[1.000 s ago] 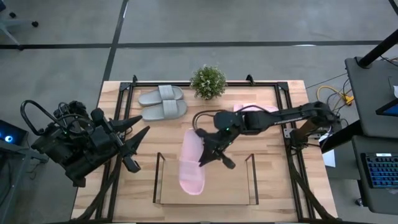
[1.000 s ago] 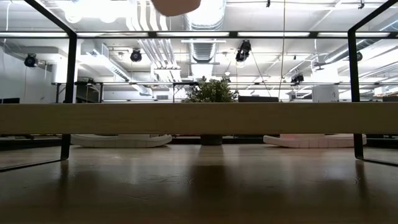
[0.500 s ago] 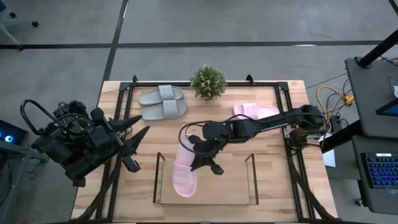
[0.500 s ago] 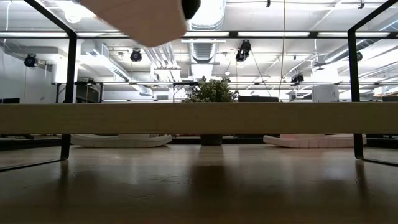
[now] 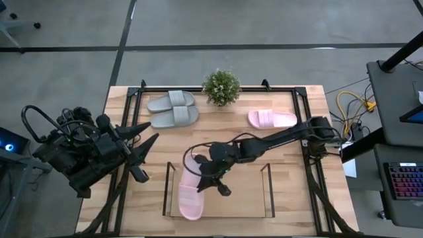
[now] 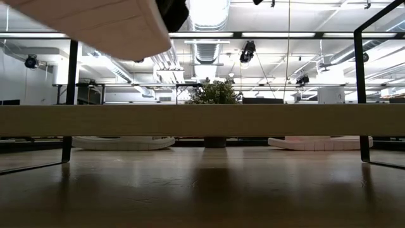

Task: Pick and place slides into the shelf
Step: Put the top pink slide on the shelf

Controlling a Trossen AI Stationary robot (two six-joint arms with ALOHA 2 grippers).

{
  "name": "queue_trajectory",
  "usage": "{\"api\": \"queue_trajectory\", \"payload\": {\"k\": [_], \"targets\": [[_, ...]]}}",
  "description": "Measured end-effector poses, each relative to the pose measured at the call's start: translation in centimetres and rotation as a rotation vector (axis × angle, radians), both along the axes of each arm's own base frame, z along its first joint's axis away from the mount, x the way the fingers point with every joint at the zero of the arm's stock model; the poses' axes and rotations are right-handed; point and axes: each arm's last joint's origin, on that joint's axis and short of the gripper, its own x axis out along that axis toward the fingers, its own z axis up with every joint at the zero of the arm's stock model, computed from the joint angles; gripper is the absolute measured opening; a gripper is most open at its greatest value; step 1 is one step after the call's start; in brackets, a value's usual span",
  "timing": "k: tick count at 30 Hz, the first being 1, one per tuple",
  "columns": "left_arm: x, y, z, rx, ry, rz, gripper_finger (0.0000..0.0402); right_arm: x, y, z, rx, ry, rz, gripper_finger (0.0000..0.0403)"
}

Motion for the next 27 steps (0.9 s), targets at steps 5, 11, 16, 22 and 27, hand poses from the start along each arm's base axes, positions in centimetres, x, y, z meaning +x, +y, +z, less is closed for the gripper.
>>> {"api": "queue_trajectory", "payload": {"k": [5, 11, 16, 22, 27], "targets": [[0.0, 0.0, 0.0, -0.001, 0.000, 0.000, 0.0151, 0.8, 0.4, -1.5, 0.013, 0.006, 0.003, 0.0008], [0.0, 0.0, 0.0, -0.001, 0.000, 0.000, 0.0151, 1.8, 0.6, -2.6, 0.045, -0.045, 0.000, 0.0008], [0.0, 0.0, 0.0, -0.001, -0.001, 0.000, 0.0151, 2.1, 0.8, -3.2, 0.058, -0.046, 0.019, 0.0008], [0.0, 0.0, 0.0, -0.001, -0.001, 0.000, 0.0151, 2.5, 0.9, -4.6, 0.042, -0.041, 0.041, 0.0008], [0.0, 0.0, 0.0, -0.002, -0.001, 0.000, 0.0151, 3.1, 1.1, -5.8, 0.048, -0.055, 0.053, 0.0008]]}}
